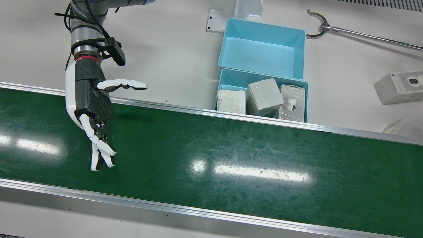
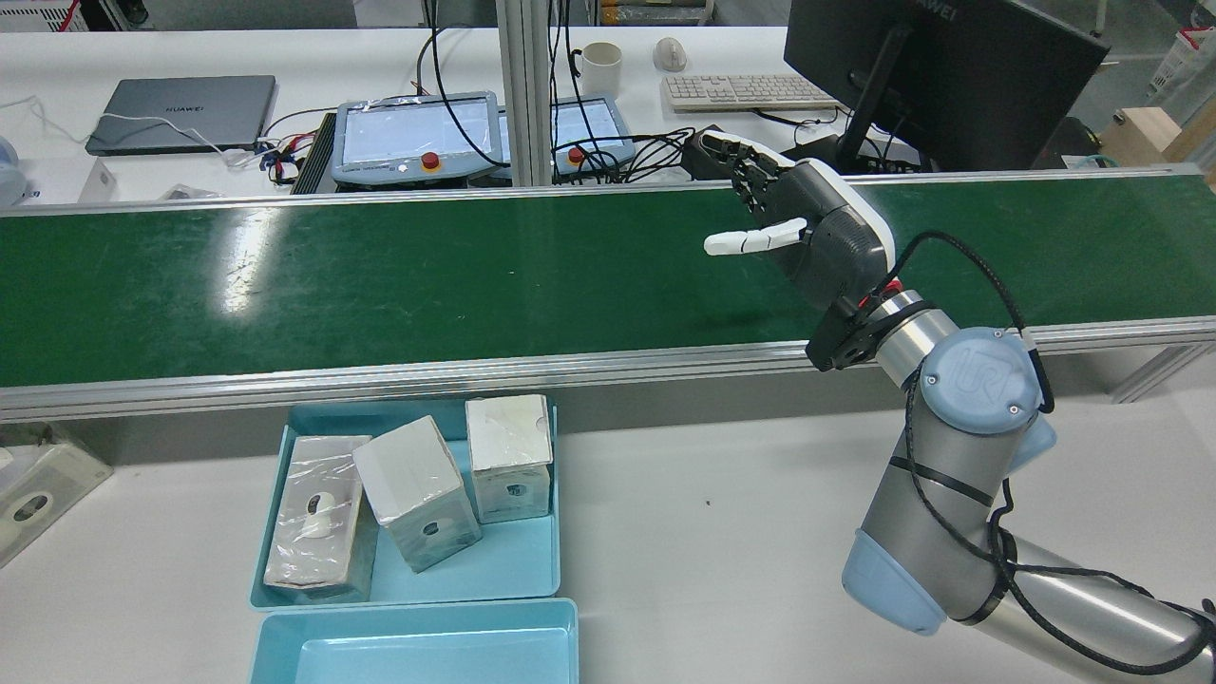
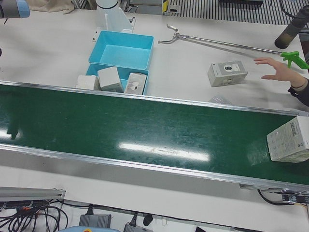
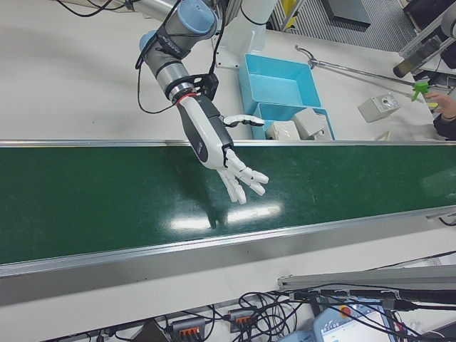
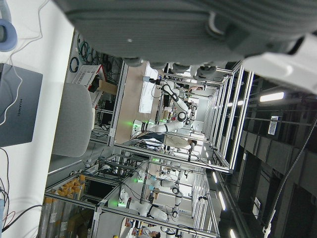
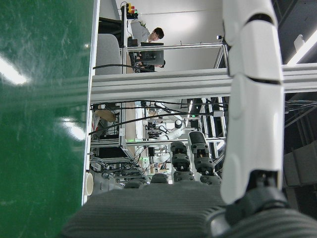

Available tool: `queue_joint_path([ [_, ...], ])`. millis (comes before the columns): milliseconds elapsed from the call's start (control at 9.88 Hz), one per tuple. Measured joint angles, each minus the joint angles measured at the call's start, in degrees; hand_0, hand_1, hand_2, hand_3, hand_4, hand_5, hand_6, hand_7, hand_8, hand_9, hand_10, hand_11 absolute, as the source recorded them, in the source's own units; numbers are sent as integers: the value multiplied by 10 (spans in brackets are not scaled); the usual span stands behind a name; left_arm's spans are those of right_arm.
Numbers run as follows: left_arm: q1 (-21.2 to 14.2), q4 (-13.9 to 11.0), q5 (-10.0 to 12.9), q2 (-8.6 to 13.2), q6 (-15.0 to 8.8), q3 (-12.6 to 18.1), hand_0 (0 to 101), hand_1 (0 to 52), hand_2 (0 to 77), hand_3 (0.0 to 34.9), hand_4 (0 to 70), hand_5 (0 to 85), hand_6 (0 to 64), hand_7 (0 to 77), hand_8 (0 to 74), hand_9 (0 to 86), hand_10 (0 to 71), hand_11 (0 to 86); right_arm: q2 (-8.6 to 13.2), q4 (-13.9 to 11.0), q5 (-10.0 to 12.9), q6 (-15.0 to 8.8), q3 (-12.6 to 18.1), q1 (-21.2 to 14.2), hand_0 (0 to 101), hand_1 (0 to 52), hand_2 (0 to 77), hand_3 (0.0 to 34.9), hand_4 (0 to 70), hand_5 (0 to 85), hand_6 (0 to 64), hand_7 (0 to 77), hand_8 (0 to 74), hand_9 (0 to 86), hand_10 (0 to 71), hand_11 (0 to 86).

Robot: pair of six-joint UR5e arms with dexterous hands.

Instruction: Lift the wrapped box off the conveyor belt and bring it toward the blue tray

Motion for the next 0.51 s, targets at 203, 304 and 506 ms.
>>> queue_joint_path([
  [203,0,0,0,0,0,0,0,0,11,0,0,11,5,5,5,0,5,5,4,1,-1,19,-24,4,484,147,87,0,115,185,49,27,16,22,0,5],
  [304,0,0,0,0,0,0,0,0,5,0,0,11,5,5,5,0,5,5,4,2,-2,30,-38,8,483,147,109,0,131,229,71,60,33,54,0,5],
  [506,0,0,0,0,0,0,0,0,11,0,0,11,5,5,5,0,0,5,6,9,-2,44,-59,12,482,169,114,0,131,229,71,38,16,54,0,5],
])
